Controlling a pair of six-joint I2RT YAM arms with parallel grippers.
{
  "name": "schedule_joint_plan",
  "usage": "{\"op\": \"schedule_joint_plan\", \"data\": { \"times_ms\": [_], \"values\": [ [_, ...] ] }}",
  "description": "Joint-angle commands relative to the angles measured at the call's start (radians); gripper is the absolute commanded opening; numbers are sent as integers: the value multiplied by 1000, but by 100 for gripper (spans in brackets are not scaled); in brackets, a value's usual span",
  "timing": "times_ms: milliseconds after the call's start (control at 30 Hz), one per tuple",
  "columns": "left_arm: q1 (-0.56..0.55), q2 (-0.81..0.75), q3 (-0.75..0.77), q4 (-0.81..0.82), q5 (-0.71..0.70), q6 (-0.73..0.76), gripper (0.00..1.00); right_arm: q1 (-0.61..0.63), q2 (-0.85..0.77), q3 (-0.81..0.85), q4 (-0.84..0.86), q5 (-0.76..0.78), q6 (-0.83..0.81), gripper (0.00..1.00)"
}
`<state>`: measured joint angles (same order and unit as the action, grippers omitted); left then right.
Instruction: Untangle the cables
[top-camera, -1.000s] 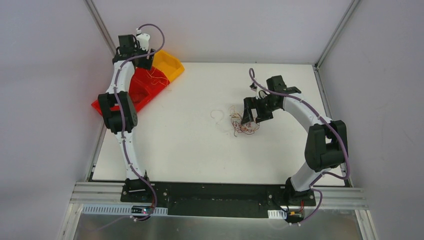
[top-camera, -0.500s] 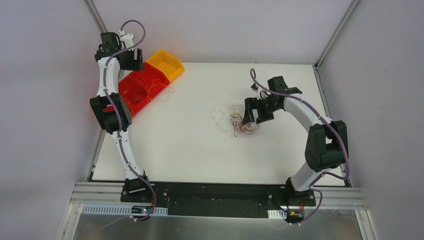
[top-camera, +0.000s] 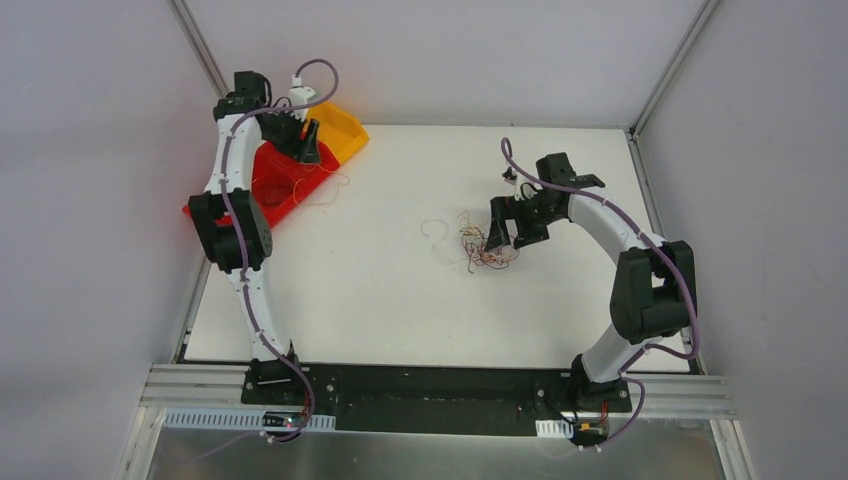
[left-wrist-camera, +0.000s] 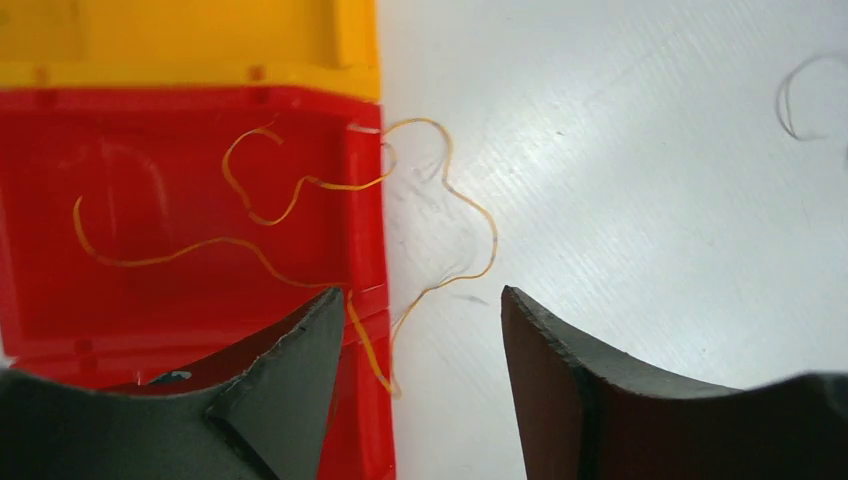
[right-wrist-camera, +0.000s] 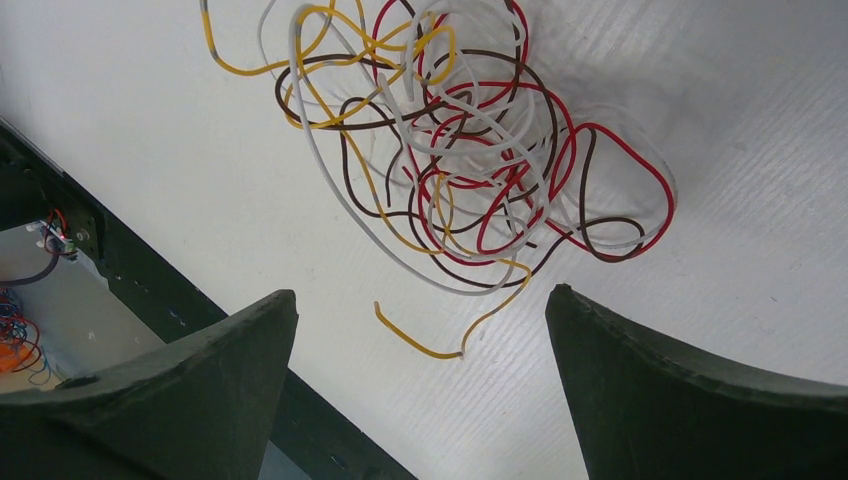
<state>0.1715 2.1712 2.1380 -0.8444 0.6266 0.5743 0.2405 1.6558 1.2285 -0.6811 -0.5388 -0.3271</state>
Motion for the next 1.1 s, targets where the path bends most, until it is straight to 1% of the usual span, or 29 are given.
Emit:
{"op": "schedule_joint_plan", "data": {
  "times_ms": [0, 100, 233, 367, 467, 567, 633, 700, 733, 767, 900, 967, 1067],
  "values": [
    [-82, -28, -16, -109, -22, 126, 57, -6, -30, 18, -24, -19, -5, 99],
    [-131, 17, -17, -120, -113, 122, 52, -7, -27, 19, -23, -19, -2, 99],
    [-179, 69, -17, -127, -184, 92, 50, -6, -27, 21, -23, -14, 0, 99],
    [-213, 121, -4, -125, -276, 44, 57, -9, -29, 20, -22, -9, 2, 99],
    [-217, 157, 26, -125, -330, 3, 58, -10, -25, 18, -19, -12, 7, 99],
    [-221, 177, 30, -126, -346, -16, 48, -10, -21, 20, -15, -13, 11, 99],
    [-222, 190, 40, -125, -340, -32, 37, -9, -17, 23, -14, -13, 13, 99],
    [-221, 195, 61, -126, -340, -47, 11, -10, -14, 27, -13, -14, 12, 99],
    [-217, 195, 79, -125, -342, -63, 2, -10, -12, 28, -14, -12, 12, 99],
    [-209, 195, 107, -125, -340, -84, 0, -9, -13, 31, -14, -12, 14, 99],
    [-144, 208, 277, -121, -310, -205, 0, -10, -12, 30, -14, -15, 16, 99],
    [-110, 222, 339, -111, -304, -261, 0, -10, -12, 27, -11, -15, 17, 99],
    [-71, 229, 365, -69, -323, -328, 0, -10, -9, 26, -8, -19, 22, 99]
  ]
}}
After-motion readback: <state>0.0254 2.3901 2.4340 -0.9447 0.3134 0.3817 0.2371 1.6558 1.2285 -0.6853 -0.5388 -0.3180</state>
